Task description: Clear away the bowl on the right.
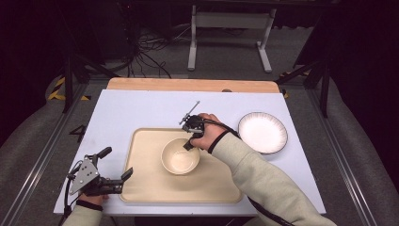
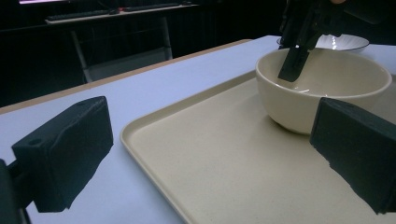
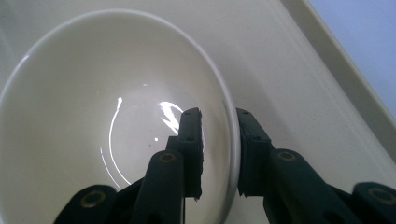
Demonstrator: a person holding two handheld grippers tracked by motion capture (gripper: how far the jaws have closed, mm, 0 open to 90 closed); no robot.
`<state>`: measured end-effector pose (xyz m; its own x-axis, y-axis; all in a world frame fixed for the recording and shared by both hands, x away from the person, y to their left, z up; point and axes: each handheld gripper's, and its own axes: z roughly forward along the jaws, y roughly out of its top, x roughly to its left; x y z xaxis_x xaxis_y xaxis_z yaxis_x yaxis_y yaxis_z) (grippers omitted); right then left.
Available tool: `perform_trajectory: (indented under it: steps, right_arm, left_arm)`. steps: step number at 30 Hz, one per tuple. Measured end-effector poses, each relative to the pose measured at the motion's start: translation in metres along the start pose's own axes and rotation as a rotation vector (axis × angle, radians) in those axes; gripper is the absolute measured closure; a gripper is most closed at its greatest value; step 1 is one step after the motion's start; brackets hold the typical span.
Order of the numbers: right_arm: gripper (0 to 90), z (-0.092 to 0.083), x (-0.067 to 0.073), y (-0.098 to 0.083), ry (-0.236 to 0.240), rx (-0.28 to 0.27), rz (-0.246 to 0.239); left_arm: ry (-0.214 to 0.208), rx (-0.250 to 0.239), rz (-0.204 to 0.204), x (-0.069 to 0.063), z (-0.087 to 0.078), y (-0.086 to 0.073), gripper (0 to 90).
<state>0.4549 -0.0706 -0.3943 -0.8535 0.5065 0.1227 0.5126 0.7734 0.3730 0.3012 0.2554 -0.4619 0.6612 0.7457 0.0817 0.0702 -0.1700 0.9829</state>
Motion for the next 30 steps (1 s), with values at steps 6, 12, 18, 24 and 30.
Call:
perform_trajectory:
  steps: [6,12,18,24,30]
  right_arm:
    - [70.5,0.002,-0.004,-0.002,0.005,-0.008,0.001]
    - [61.5,-0.002,-0.005,-0.001,-0.007,-0.023,-0.022]
    - [47.1,-0.009,-0.007,-0.004,-0.027,-0.078,-0.037]
    - [35.8,-0.025,-0.002,-0.003,-0.055,-0.158,-0.049]
    - [32.0,-0.039,0.004,-0.006,-0.06,-0.199,-0.069]
  left_arm:
    - [-0.001,0.0,0.0,0.0,0.0,0.0,0.2]
    - [-0.001,0.0,0.001,0.0,0.0,0.0,0.2]
    - [-0.001,0.0,0.001,0.0,0.0,0.0,0.2]
    - [-0.001,0.001,0.001,0.0,0.0,0.0,0.2]
    - [0.0,0.001,0.002,0.0,0.0,0.0,0.2]
